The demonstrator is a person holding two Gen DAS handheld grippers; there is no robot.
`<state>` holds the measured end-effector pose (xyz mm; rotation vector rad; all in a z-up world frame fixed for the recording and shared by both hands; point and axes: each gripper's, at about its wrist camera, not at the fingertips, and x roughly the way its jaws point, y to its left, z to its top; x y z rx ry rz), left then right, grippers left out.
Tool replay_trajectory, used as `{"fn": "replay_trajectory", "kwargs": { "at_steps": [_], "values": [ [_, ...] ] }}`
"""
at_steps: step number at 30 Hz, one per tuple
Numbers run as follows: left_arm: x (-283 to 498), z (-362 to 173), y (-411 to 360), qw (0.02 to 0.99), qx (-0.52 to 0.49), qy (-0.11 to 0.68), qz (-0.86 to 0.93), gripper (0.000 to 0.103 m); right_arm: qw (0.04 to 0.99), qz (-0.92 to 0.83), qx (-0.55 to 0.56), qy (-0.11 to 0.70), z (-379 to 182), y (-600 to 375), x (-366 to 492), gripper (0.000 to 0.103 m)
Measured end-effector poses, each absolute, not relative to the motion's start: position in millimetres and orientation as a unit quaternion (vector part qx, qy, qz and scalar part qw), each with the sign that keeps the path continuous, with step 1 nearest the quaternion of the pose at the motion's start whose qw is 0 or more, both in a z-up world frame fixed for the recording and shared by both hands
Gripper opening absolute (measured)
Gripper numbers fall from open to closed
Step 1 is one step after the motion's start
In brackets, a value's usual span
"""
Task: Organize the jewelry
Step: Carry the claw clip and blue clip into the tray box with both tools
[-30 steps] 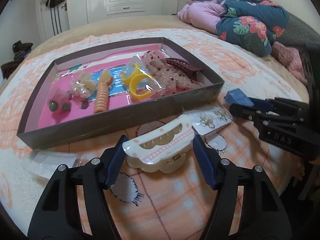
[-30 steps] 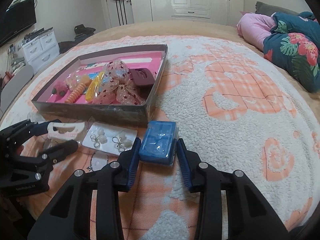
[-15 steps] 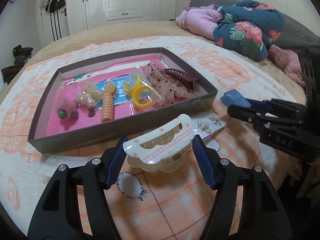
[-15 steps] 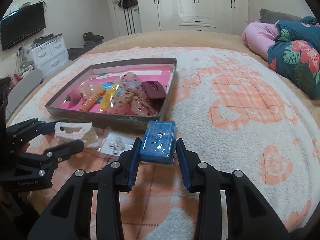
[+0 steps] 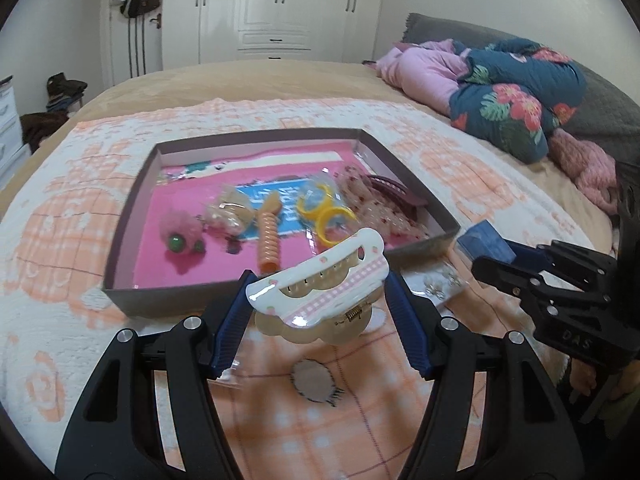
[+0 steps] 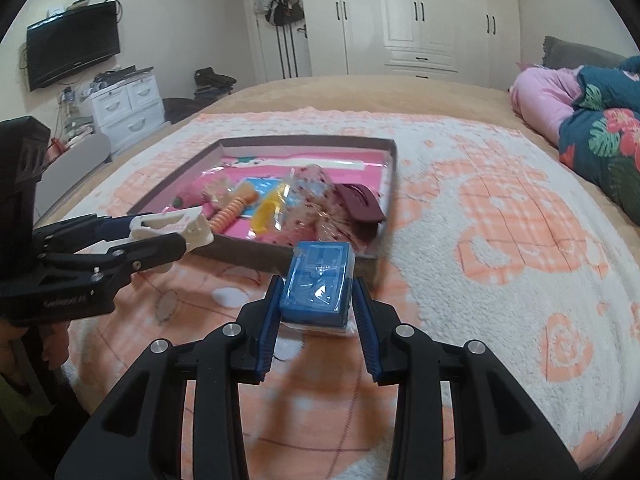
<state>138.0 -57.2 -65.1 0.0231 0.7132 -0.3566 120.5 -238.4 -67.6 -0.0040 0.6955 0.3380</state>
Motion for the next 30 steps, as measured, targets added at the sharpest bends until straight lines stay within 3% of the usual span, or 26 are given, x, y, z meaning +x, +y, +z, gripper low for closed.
{"fn": "replay_trajectory", "kwargs": {
  "at_steps": [30],
  "values": [
    [178.8,-42.4,32.9,0.946,-0.047,0.316,-0.058,0.057,0.926,0.202,-0.009,0.320,-46.3,-186.6,183.4,0.033]
  ]
}}
